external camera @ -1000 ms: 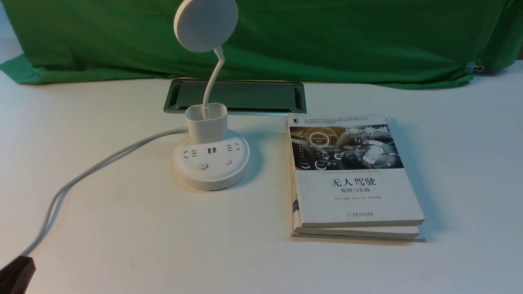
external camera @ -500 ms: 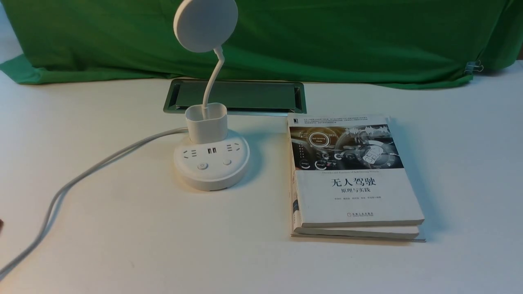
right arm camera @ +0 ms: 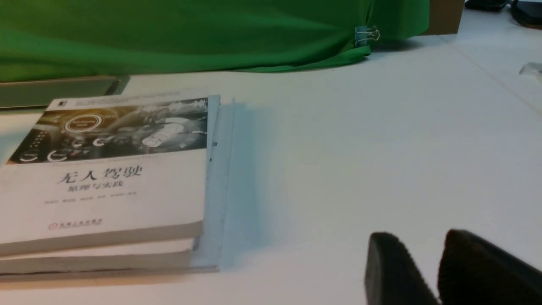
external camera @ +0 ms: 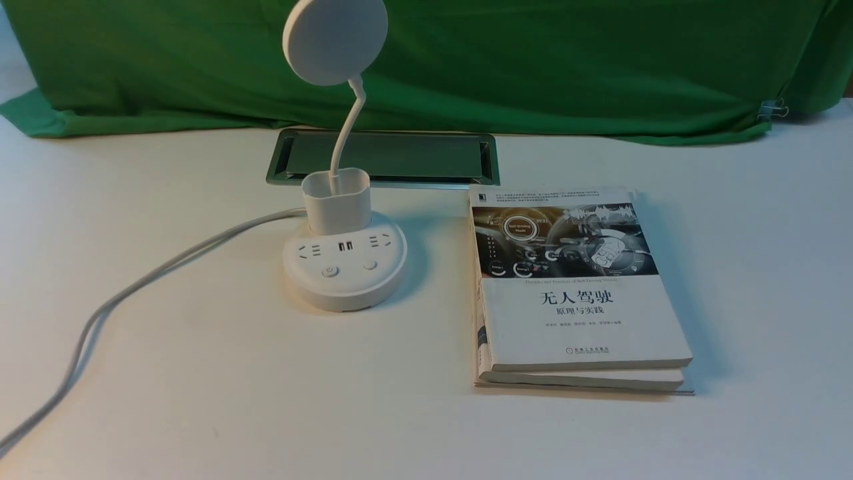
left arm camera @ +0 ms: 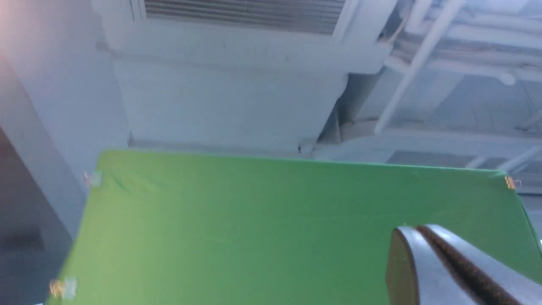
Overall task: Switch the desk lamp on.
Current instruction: Use the left arm to press the button switch on the lamp holder
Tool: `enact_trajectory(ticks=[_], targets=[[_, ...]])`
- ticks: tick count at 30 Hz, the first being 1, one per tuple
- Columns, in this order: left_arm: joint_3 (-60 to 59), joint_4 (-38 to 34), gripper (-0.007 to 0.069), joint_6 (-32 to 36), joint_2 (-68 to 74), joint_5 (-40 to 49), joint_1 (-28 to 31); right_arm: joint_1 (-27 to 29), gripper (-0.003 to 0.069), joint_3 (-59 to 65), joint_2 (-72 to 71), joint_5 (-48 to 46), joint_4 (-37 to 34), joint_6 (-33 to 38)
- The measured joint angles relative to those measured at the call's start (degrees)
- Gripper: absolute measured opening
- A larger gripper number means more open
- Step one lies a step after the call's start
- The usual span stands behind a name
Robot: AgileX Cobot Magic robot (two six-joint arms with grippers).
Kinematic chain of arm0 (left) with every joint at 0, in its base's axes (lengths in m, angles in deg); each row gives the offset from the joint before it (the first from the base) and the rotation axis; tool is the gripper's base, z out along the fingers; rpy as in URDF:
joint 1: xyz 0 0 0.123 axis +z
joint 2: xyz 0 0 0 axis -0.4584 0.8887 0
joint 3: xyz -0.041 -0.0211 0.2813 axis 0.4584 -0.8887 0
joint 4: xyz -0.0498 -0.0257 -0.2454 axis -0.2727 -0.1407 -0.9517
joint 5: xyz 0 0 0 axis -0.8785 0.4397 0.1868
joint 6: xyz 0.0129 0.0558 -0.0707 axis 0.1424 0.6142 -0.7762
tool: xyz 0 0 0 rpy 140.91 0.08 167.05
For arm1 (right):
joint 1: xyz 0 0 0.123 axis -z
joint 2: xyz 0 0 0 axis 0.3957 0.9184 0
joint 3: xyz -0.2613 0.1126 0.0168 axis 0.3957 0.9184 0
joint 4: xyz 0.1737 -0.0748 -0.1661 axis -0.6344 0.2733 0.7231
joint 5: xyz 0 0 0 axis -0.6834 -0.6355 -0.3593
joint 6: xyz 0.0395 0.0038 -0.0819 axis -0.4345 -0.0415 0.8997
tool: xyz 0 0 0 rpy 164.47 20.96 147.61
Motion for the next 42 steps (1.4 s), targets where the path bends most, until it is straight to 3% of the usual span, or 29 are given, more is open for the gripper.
enact_trajectory(ticks=[1, 2, 3, 6, 10, 16, 20, 23, 28, 30, 42], targets=[[4.63, 0.13, 0.0002, -0.38, 1.15, 8.29, 0.00, 0.00, 0.0239, 0.00, 0.00, 0.00, 0.00, 0.00], [5.55, 0.12, 0.0002, -0.38, 1.81, 9.97, 0.00, 0.00, 0.0239, 0.00, 0.00, 0.00, 0.00, 0.00], [11.35, 0.71, 0.0002, -0.26, 4.26, 21.35, 0.00, 0.00, 0.0239, 0.00, 0.00, 0.00, 0.00, 0.00], [18.33, 3.25, 0.0002, 0.40, 12.23, 38.61, 0.00, 0.00, 0.0239, 0.00, 0.00, 0.00, 0.00, 0.00], [19.26, 2.73, 0.0002, -1.49, 25.45, 49.09, 0.00, 0.00, 0.0239, 0.00, 0.00, 0.00, 0.00, 0.00], [19.07, -13.90, 0.0002, 1.24, 45.47, 50.40, 0.00, 0.00, 0.0239, 0.00, 0.00, 0.00, 0.00, 0.00], [19.41, -30.04, 0.0002, 12.87, 57.68, 51.80, -0.86, 0.00, 0.0239, 0.00, 0.00, -0.08, 0.00, 0.00], [21.46, -35.13, 0.0002, 18.86, 66.60, 53.93, -4.32, 0.00, 0.0239, 0.00, 0.00, -0.03, 0.00, 0.00], [27.20, -32.23, 0.0002, 17.33, 76.87, 53.22, -11.55, 0.00, 0.0239, 0.00, 0.00, -0.03, 0.00, 0.00], [33.18, -25.74, 0.0002, 12.18, 83.14, 53.11, -15.17, 0.00, 0.0239, 0.00, 0.00, -0.03, 0.00, 0.00], [55.27, -12.45, 0.0002, 3.84, 106.09, 51.19, -16.85, 0.00, 0.0239, 0.00, 0.00, -0.03, 0.00, 0.00]])
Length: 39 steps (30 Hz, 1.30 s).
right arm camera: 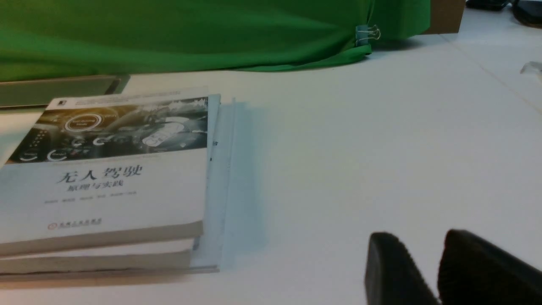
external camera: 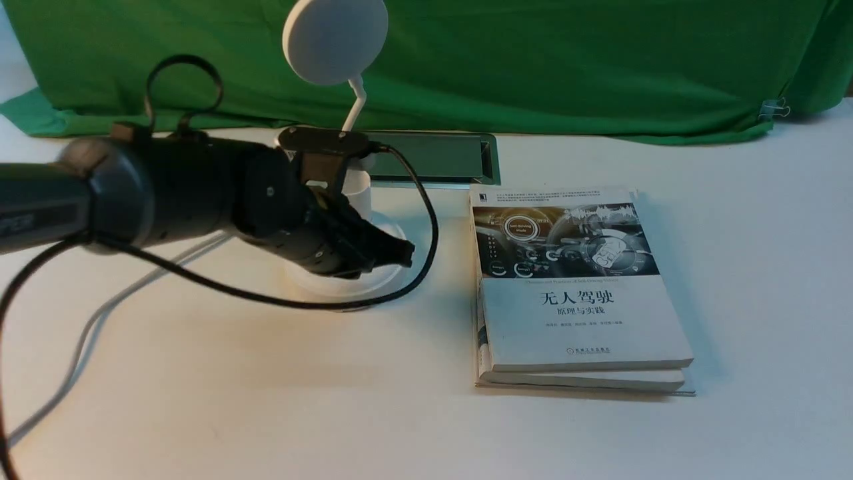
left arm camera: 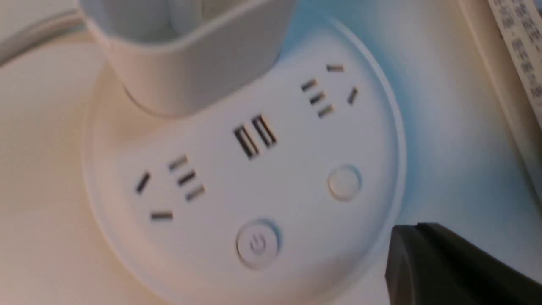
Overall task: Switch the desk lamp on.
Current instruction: Use the left arm to press the button switch on the lamp holder
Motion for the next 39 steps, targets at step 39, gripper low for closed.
enact_trajectory(ticks=[39], targets=[[6.39, 6.24, 0.0002, -8.53, 1.43, 6.96, -0.17, 0.00, 0.0239, 0.00, 0.00, 0.01, 0.00, 0.00]])
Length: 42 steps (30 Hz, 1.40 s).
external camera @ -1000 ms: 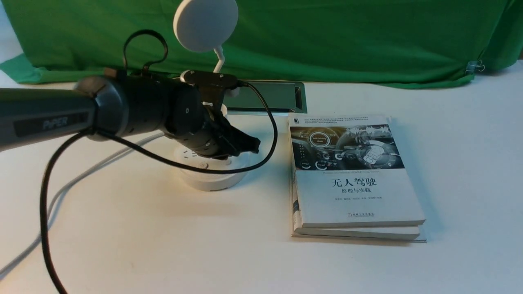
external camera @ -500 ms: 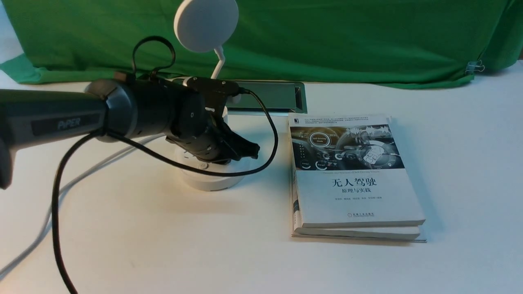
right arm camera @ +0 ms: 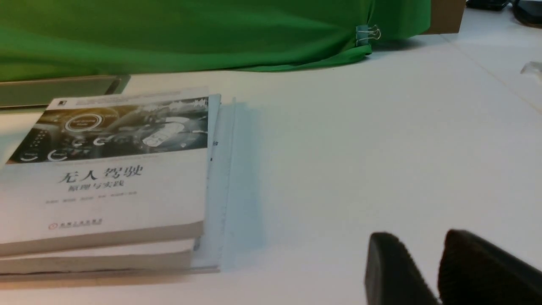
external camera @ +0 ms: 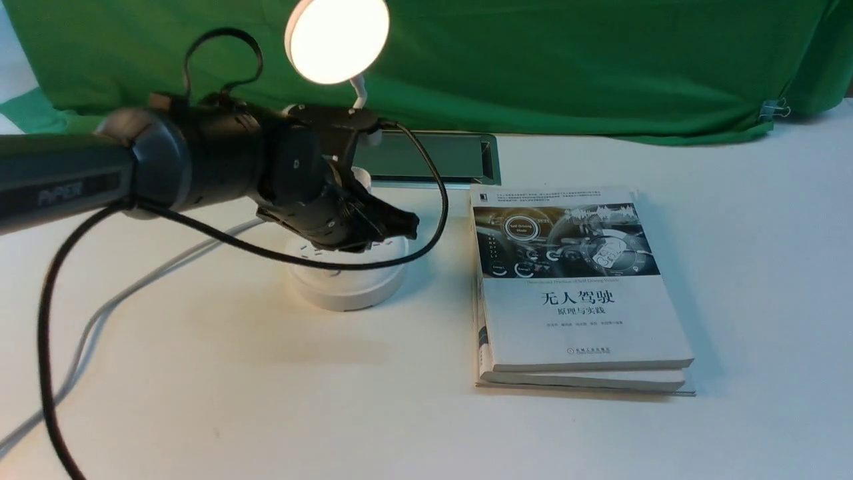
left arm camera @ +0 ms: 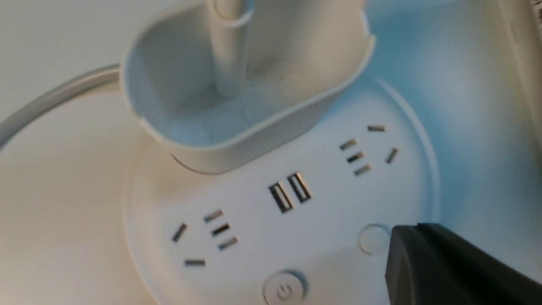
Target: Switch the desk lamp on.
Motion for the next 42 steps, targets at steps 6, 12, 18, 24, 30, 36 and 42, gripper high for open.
enact_trajectory(ticks=[6, 12, 18, 24, 30, 36, 42], targets=[[-9.07, -10.56, 0.0002, 6.31, -7.16, 6.31, -1.13, 0.00, 0.0239, 0.00, 0.00, -0.06, 0.00, 0.00], [-26.01, -14.91, 0.0002, 8.53, -26.13, -0.22, -5.59, 0.00, 0.0239, 0.00, 0.00, -0.06, 0.00, 0.00], [-34.58, -14.78, 0.0002, 10.04, -51.43, -5.35, -6.27, 0.00, 0.0239, 0.00, 0.00, -0.06, 0.00, 0.00], [-40.41, -13.79, 0.0002, 13.89, -68.24, -8.22, -6.27, 0.00, 0.0239, 0.00, 0.00, -0.06, 0.00, 0.00], [-48.54, -13.60, 0.0002, 14.74, -79.03, -9.40, -6.27, 0.00, 0.0239, 0.00, 0.00, -0.06, 0.00, 0.00], [-50.72, -13.56, 0.0002, 14.74, -81.49, -9.37, -6.27, 0.00, 0.0239, 0.00, 0.00, 0.00, 0.00, 0.00], [-51.22, -10.84, 0.0002, 15.54, -81.63, -10.27, -6.27, 0.00, 0.0239, 0.00, 0.00, 0.00, 0.00, 0.00]])
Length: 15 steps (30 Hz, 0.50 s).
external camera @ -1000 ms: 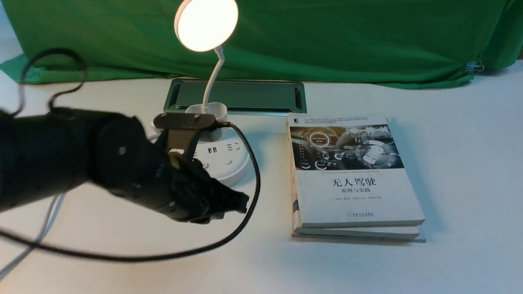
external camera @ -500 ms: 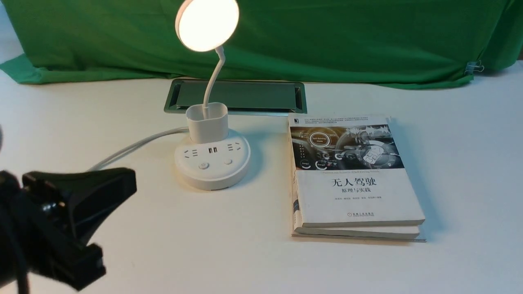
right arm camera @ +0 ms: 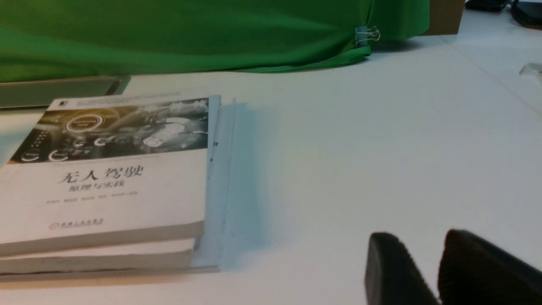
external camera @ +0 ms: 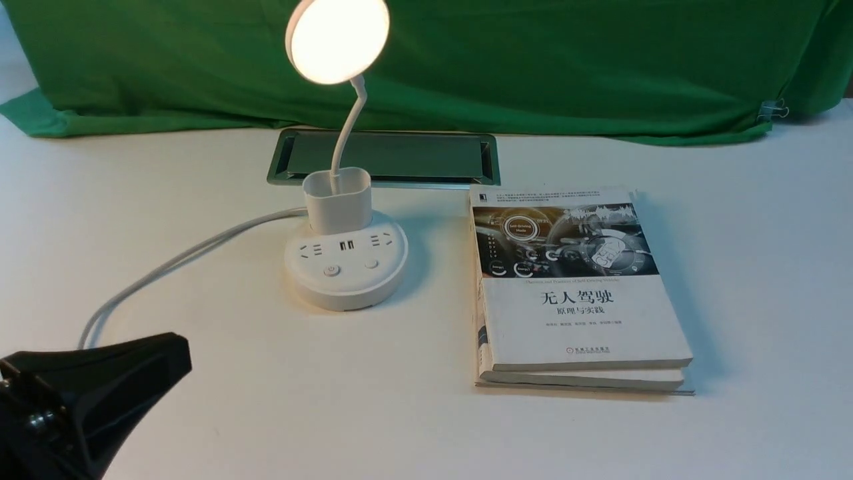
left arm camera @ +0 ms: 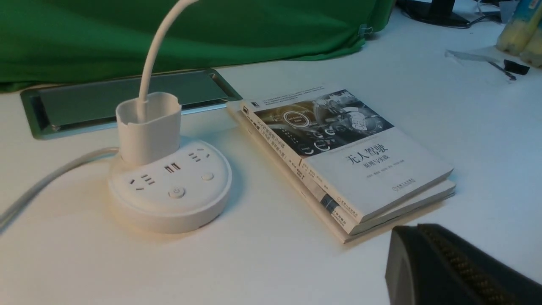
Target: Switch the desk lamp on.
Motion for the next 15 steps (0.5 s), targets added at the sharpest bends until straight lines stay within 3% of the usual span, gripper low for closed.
enact_trajectory(ticks=[7, 15], targets=[[-6.42, 6.47, 0.0002, 0.50, -6.26, -8.69, 3.87, 0.00, 0.0239, 0.00, 0.00, 0.00, 0.00, 0.00], [-18.52, 6.69, 0.0002, 0.51, -24.93, -12.17, 20.99, 0.00, 0.0239, 0.00, 0.00, 0.00, 0.00, 0.00]])
